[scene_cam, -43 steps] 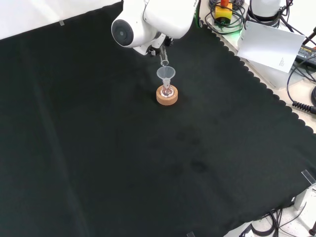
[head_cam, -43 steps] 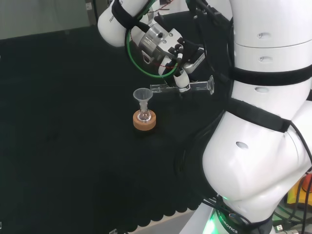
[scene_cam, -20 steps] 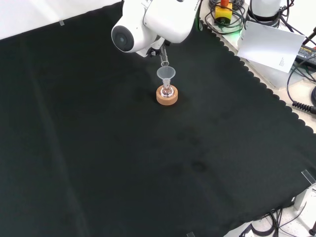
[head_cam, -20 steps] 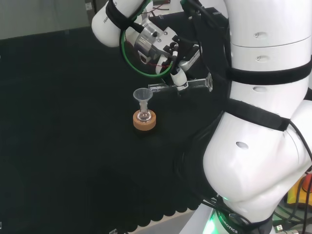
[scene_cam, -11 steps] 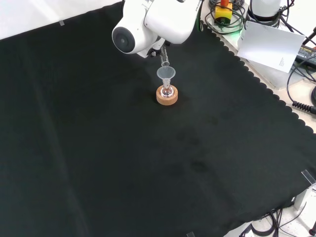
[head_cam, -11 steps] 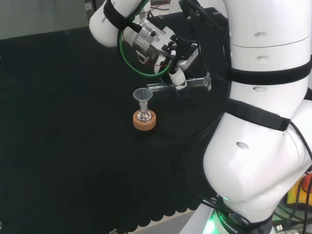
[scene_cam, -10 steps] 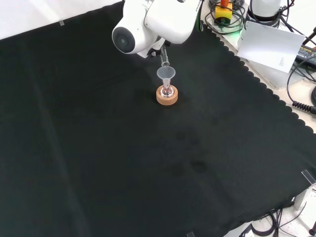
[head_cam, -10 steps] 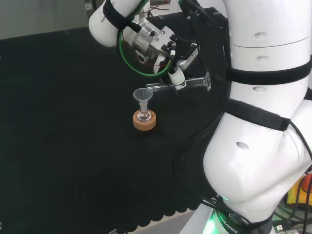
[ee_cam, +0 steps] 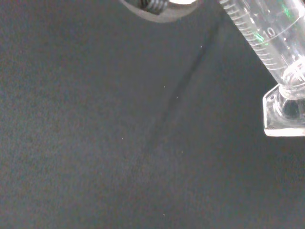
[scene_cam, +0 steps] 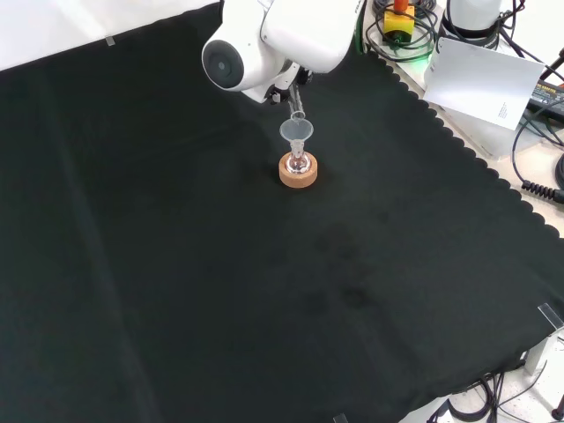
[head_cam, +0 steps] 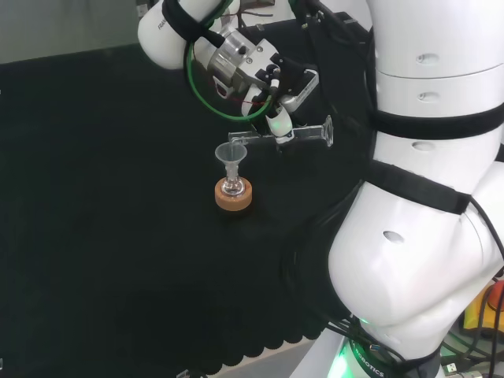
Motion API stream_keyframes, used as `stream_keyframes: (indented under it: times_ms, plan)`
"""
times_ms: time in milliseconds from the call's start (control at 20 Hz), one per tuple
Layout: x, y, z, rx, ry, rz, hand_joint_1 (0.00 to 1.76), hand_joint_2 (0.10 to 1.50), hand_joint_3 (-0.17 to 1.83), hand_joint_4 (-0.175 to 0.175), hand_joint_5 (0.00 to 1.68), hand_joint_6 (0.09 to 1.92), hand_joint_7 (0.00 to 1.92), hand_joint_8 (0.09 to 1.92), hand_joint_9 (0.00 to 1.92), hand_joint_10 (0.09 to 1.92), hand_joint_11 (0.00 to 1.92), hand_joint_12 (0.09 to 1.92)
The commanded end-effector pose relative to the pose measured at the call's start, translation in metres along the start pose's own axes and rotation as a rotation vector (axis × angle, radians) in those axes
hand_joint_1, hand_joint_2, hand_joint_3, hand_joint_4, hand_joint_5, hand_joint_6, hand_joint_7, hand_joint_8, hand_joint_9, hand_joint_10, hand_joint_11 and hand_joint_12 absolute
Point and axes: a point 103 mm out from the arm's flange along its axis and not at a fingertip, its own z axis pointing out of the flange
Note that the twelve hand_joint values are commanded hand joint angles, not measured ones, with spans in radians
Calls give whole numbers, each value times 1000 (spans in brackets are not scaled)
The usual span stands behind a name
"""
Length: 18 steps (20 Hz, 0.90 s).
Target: Pour the water from the graduated cylinder into the round-bottom flask.
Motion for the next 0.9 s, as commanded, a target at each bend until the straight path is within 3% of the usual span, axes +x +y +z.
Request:
stream_keyframes:
  times_ms: [50,500,900]
  plan:
    - [-7,-4,6,-80,63,-36,1283,1050,1,-175,1105,794,1140,774,1485,87,1192,796]
    - [-23,-10,22,-231,171,-76,1283,1051,1,-175,1105,795,1140,776,1485,87,1192,795]
    - [-30,-10,29,-386,299,-175,1283,1051,1,-175,1105,795,1140,776,1484,87,1190,794]
